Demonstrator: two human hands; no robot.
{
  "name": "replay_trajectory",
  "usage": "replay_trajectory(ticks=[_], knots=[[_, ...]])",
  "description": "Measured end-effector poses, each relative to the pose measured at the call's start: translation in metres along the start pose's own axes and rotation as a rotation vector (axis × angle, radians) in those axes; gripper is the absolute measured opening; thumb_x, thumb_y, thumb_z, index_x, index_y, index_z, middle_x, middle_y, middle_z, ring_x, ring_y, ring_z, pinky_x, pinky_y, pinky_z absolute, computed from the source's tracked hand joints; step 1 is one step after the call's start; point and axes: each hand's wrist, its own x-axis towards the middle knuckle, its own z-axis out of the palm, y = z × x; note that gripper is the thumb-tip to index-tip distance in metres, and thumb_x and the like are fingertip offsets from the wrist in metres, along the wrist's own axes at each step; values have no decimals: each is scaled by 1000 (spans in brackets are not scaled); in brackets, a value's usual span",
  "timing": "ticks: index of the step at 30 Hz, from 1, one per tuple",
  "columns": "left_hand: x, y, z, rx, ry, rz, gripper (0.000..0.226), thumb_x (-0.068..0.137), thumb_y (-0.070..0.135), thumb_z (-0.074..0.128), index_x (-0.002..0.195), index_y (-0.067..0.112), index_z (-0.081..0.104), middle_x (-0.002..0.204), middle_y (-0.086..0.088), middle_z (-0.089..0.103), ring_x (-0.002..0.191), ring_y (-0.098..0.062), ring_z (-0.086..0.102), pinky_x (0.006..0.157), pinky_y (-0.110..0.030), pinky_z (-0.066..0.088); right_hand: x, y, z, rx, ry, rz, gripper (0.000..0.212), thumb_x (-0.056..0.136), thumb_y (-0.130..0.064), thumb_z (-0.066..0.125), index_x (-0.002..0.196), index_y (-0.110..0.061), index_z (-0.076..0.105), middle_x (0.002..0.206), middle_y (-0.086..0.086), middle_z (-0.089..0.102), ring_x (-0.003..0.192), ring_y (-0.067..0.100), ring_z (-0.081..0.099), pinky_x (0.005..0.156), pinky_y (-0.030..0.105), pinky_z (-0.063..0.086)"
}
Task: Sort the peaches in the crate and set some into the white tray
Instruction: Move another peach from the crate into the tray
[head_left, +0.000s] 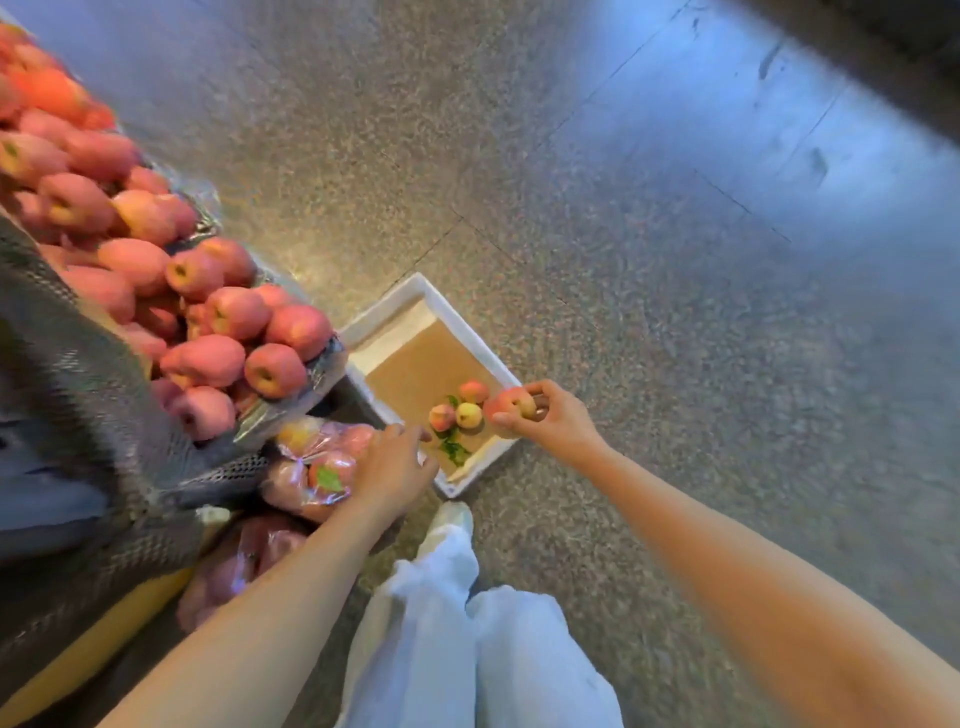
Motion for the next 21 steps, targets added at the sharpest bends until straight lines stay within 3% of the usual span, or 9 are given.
replay_trajectory(ticks=[4,9,13,16,21], knots=[[80,-39,79,-15,-68,0,36,88,24,54,123,16,57,120,-10,56,114,-31,50,96,-41,42,77,76,40,-45,-4,-1,43,75,-39,79,105,-18,58,87,-15,54,78,0,53,67,18,44],[167,-90,168,-73,-58,40,39,90,19,57,128,12,55,132,-11,51,126,-29,42,106,-39,33,179,170,94,-175,-61,-2,48,79,-43,75,113,-12,60,103,3,66,94,20,63,83,41,53],[222,-127,222,44,-42,39,43,89,26,58,130,15,54,149,-12,37,139,-31,28,114,-40,21,245,224,126,-294,-89,5,61,83,-39,72,131,-11,47,119,5,60,109,22,57,82,30,46],[247,-142,248,128,-52,-30,51,89,31,57,137,20,47,158,-10,22,147,-31,10,118,-42,11,282,252,139,-389,-95,16,61,81,-39,74,129,-14,47,120,4,61,109,22,57,78,27,41],[263,-153,268,166,-48,-106,56,89,34,56,142,19,42,159,-15,14,148,-32,3,119,-44,6,312,275,147,-624,-171,9,56,85,-32,70,129,-12,42,120,12,58,105,29,58,78,36,47]])
